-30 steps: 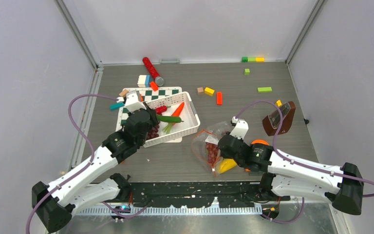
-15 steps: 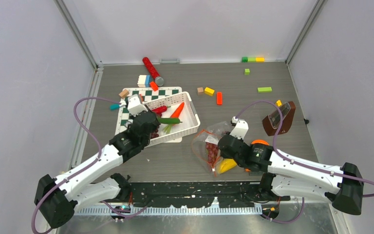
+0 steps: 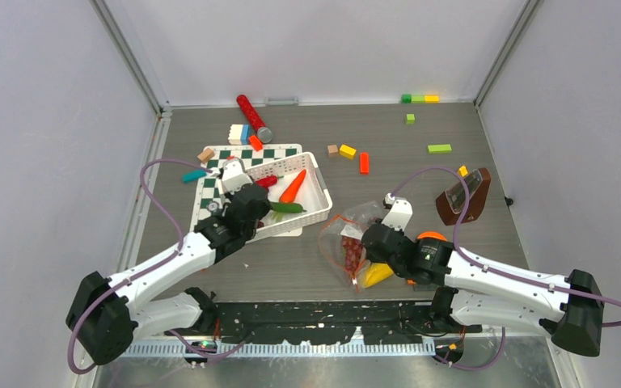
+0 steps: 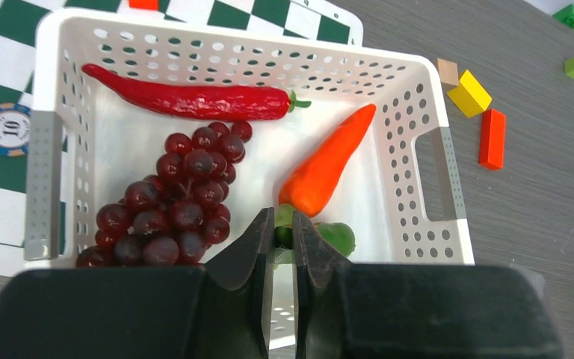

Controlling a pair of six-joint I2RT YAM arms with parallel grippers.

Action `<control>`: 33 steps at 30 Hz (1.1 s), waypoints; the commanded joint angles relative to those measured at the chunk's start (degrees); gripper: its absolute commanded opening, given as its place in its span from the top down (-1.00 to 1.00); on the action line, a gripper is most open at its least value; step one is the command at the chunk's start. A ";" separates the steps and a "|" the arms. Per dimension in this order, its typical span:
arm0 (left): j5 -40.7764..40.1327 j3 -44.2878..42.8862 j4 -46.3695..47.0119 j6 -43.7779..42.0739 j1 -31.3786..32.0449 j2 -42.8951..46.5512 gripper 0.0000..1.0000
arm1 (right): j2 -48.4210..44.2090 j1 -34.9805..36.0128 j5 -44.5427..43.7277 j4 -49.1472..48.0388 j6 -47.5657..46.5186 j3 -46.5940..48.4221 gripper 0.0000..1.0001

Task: Open the zip-top bag and remove the fake food
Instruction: Place the fake vegetable in the bin.

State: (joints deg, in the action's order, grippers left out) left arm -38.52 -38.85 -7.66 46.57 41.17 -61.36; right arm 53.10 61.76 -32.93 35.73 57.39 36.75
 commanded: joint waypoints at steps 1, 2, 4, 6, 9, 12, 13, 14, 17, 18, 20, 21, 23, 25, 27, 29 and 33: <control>1.68 0.75 3.95 3.07 -0.30 -1.31 1.00 | -0.66 -0.02 -2.01 0.59 0.49 0.68 1.00; 1.98 0.91 4.02 3.42 -0.30 -1.67 1.00 | -0.62 0.01 -2.02 0.58 0.51 0.69 1.00; 2.70 1.20 4.06 4.30 -0.30 -2.51 1.00 | -0.63 -0.02 -2.05 0.55 0.49 0.68 1.00; 3.36 1.39 4.27 4.78 -0.30 -3.22 1.00 | -0.56 0.02 -2.05 0.52 0.53 0.69 0.99; 4.41 1.33 3.89 5.23 -0.30 -4.14 1.00 | -0.39 0.02 -2.05 0.52 0.41 0.77 0.99; 5.73 1.23 3.14 5.76 -0.25 -4.62 1.00 | -0.43 0.02 -2.05 0.60 0.25 0.79 1.00; 6.21 1.19 2.87 6.00 -0.29 -4.83 1.00 | -0.45 0.03 -2.05 0.54 0.26 0.78 1.00; 6.72 1.15 2.61 6.18 -0.30 -4.85 1.00 | -0.50 -0.01 -2.10 0.54 0.27 0.78 1.00; 9.57 0.76 1.25 6.29 -0.29 -4.68 1.00 | -0.58 0.01 -2.13 0.53 0.42 0.70 1.00; 10.53 0.58 0.72 6.26 -0.30 -4.54 1.00 | -0.56 0.02 -2.13 0.56 0.44 0.69 1.00; 12.49 0.21 -0.47 6.17 -0.30 -4.13 1.00 | -0.59 -0.01 -2.10 0.53 0.59 0.57 1.00; 13.51 0.16 -1.03 6.17 -0.30 -3.86 1.00 | -0.62 0.01 -2.11 0.55 0.61 0.46 1.00; 15.17 0.23 -1.89 6.23 -0.30 -3.43 1.00 | -0.63 -0.02 -2.06 0.40 0.75 0.24 1.00; 16.33 0.43 -2.67 6.49 -0.30 -2.92 0.97 | -0.63 0.01 -1.93 0.18 0.81 0.15 0.99; 17.01 0.46 -3.61 6.73 -0.30 -2.29 0.85 | -0.55 0.02 -1.84 -0.07 0.88 0.08 1.00; 17.15 0.61 -4.40 6.88 -0.30 -1.47 0.77 | -0.49 -0.03 -1.80 -0.13 0.89 0.07 1.00; 16.60 0.63 -5.96 6.79 -0.30 0.19 0.45 | -0.39 0.02 -1.82 -0.19 0.84 0.03 1.00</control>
State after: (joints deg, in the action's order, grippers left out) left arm -22.76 -37.80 -11.25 52.86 41.06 -63.70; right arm 53.10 61.76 -32.93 35.83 57.41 36.73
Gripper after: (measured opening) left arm 0.205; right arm 0.045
